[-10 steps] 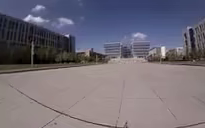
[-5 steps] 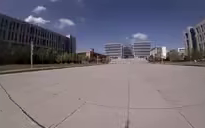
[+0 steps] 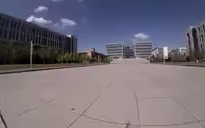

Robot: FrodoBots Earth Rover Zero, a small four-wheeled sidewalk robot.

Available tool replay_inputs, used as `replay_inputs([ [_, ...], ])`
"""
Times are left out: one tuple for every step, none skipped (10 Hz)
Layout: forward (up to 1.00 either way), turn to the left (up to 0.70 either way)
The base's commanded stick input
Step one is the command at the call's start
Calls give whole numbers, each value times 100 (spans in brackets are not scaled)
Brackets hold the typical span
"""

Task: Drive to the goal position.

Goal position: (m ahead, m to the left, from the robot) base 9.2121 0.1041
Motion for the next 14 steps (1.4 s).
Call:
replay_inputs([
  [70,0],
  [70,0],
  [70,0],
  [70,0],
  [70,0],
  [70,0],
  [70,0],
  [70,0],
  [70,0],
  [70,0],
  [70,-18],
  [70,-19],
  [70,-5],
  [70,0],
])
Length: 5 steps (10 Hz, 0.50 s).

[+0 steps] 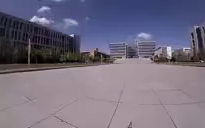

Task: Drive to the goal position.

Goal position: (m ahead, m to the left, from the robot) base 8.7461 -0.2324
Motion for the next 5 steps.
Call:
replay_inputs([
  [70,0],
  [70,0],
  [70,0],
  [70,0],
  [70,0],
])
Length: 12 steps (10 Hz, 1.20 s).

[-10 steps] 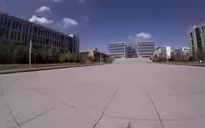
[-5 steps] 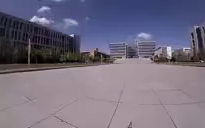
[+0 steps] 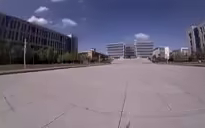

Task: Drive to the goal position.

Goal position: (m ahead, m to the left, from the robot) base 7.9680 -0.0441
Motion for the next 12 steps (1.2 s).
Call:
replay_inputs([
  [70,0],
  [70,0],
  [70,0],
  [70,0],
  [70,0],
  [70,0],
  [70,0],
  [70,0],
  [70,0],
  [70,0],
  [70,0],
  [70,0],
])
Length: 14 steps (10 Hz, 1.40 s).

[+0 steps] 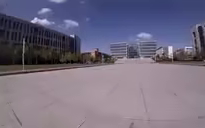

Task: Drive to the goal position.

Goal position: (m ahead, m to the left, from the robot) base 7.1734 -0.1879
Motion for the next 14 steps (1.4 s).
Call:
replay_inputs([
  [70,0],
  [70,0],
  [70,0],
  [70,0],
  [70,0],
  [70,0],
  [70,-8],
  [70,-17],
  [70,-26],
  [70,-26],
  [70,-23],
  [70,-14],
  [70,0],
  [70,0],
])
